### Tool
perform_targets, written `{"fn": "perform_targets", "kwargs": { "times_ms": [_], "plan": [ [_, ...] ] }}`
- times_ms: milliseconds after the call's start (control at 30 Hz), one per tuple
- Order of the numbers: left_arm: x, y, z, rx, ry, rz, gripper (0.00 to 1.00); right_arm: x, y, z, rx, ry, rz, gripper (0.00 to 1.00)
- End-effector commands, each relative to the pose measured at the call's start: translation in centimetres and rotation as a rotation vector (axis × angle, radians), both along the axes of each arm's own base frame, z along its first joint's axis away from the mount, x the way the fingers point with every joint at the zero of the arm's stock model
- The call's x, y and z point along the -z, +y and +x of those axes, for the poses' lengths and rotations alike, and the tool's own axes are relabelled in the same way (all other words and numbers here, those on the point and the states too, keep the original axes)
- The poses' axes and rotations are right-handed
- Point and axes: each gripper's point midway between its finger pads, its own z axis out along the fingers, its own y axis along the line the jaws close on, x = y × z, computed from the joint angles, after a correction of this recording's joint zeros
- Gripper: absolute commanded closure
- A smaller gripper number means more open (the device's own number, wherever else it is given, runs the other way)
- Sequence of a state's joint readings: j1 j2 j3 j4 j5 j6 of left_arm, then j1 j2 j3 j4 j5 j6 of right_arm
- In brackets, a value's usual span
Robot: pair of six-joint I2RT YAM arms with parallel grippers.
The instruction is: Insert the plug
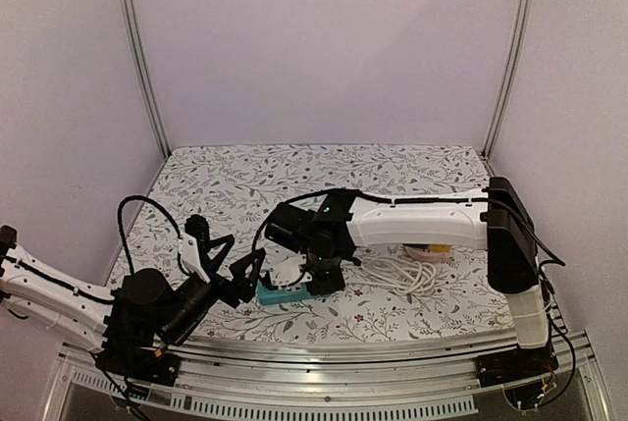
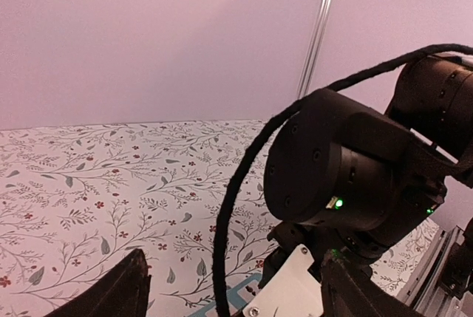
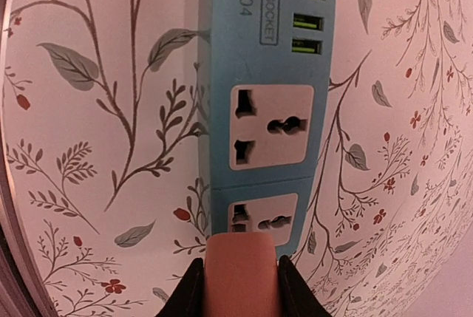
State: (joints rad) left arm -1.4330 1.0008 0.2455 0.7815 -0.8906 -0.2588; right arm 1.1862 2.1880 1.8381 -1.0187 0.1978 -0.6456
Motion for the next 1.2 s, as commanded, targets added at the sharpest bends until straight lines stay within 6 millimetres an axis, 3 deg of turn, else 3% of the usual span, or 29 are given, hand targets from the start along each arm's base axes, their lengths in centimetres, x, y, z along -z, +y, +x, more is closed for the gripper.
{"fn": "perform_targets", "kwargs": {
  "times_ms": [0, 167, 467, 633, 833, 1033, 1167],
  "plan": [
    [0.2, 0.6, 0.2, -0.009, 0.001, -0.008, 0.21, 1.4, -2.9, -5.7, -0.005, 0.146, -0.113, 1.0],
    [0.0, 0.7, 0.1, -0.004, 0.001, -0.017, 0.21, 0.3, -3.8, -5.8, 0.036, 0.126, -0.108, 1.0],
    [0.0, 0.5, 0.1, 0.003, 0.001, -0.017, 0.21, -1.7, -2.9, -3.2, 0.029, -0.019, -0.075, 1.0],
    [0.0, 0.4, 0.1, 0.004, 0.0, -0.015, 0.21, -2.7, -2.3, -2.8, 0.014, -0.044, -0.051, 1.0],
    [0.0, 0.3, 0.1, 0.005, -0.001, -0.014, 0.21, -2.7, -2.0, -3.7, -0.015, -0.026, -0.044, 1.0],
    [0.0, 0.4, 0.1, 0.0, -0.002, -0.014, 0.21, -3.1, -1.1, -6.1, -0.07, 0.031, -0.001, 1.0],
    [-0.1, 0.6, 0.2, -0.004, -0.002, -0.018, 0.21, -2.6, -1.5, -6.5, -0.073, 0.05, -0.003, 1.0]
  ]
}}
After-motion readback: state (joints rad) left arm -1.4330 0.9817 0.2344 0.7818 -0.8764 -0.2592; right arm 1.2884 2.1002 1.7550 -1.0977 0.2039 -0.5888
